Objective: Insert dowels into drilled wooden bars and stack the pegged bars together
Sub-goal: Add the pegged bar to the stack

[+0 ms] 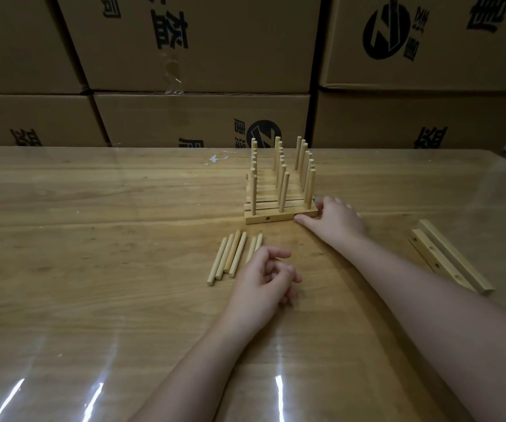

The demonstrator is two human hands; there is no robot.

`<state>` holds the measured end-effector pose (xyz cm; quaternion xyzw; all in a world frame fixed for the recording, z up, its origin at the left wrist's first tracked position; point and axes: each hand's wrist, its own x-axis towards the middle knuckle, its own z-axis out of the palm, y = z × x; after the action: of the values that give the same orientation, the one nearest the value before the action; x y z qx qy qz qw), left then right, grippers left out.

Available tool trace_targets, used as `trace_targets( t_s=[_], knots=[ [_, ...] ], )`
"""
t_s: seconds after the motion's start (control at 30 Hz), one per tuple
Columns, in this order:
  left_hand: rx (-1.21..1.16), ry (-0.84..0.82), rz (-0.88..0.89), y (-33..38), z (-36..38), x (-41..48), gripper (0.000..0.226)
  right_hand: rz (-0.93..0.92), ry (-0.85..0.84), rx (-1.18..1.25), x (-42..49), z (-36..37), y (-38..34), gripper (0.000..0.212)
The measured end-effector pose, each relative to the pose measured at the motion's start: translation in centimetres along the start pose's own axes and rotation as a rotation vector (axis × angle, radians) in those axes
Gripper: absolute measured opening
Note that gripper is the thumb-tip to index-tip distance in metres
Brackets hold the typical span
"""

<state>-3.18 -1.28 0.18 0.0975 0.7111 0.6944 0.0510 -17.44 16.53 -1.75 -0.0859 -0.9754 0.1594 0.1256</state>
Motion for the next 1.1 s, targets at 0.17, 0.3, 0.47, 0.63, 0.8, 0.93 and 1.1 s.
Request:
trace_targets(
  t_s=[0.17, 0.3, 0.47, 0.63, 0.8, 0.93, 1.1],
  knots=[
    [0.007, 0.004, 0.005, 0.0, 0.0, -0.2, 0.015, 0.03, 0.037, -0.087, -0.1, 0.2, -1.0, 0.078],
    [0.012, 0.023, 0.002, -0.1, -0.1, 0.0, 0.015, 0.055, 0.055, -0.145, -0.2, 0.3, -1.9, 0.078],
    [-0.009, 0.026, -0.005, -0.2, -0.2, 0.0, 0.014, 0.074, 0.002, 0.01, -1.5, -0.2, -1.0, 0.06],
    [0.006, 0.028, 0.003, -0.3, -0.2, 0.1, 0.016, -0.091, -0.139, 0.268, -5.0, -1.8, 1.4, 0.027],
    [0.019, 0.062, 0.004, -0.1, -0.1, 0.0, 0.019, -0.197, -0.334, 0.313, -9.6, -4.7, 3.5, 0.025],
    [0.032, 0.062, -0.002, 0.1, 0.1, -0.2, 0.018, 0.001, -0.102, 0.428, -11.6, -7.6, 5.2, 0.015],
    [0.055, 0.06, -0.002, 0.1, 0.1, -0.3, 0.019, 0.265, 0.188, -0.029, -13.3, -8.1, 8.2, 0.028]
  ],
)
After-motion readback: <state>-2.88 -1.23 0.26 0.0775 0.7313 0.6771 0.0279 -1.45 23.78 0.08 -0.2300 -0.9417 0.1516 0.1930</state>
